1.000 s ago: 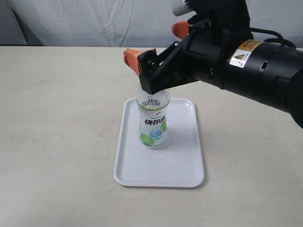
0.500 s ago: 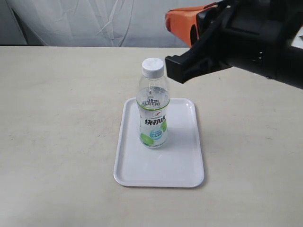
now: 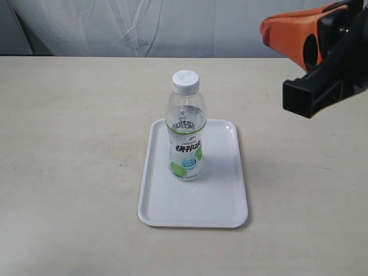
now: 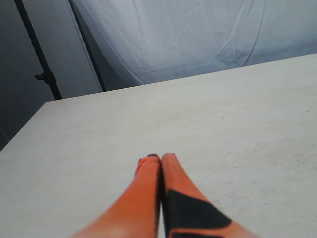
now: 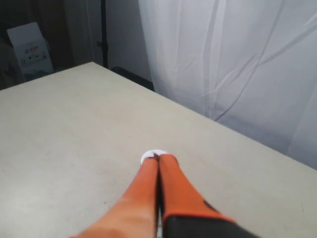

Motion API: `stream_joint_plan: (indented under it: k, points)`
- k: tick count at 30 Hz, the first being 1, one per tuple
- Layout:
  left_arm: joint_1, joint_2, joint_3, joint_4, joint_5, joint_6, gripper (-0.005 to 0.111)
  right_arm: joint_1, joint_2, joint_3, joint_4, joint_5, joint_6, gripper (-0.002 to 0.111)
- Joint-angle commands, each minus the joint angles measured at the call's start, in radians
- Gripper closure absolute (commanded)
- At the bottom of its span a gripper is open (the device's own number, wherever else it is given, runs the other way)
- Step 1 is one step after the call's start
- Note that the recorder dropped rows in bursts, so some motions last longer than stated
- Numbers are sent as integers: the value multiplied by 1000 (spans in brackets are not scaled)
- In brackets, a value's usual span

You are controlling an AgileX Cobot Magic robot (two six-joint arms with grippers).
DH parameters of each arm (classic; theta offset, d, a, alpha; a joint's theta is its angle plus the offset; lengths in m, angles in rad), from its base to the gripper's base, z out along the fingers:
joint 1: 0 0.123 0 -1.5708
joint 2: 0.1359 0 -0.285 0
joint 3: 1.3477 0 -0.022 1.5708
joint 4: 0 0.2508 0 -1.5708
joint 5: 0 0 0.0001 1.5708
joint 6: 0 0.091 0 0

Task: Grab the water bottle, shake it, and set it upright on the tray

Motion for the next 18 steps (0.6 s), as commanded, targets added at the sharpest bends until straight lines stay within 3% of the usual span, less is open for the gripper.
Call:
stream_joint_plan:
  k: [1,14,18]
  points:
    - [0,-5,4,-7,-4,-3,106,-15,-4,-5,8,56,10,109]
    - [0,-5,4,-7,-4,-3,106,-13,-9,-5,8,62,10,109]
    - [0,-5,4,-7,-4,-3,106,-90,-83,-5,20,64,12,109]
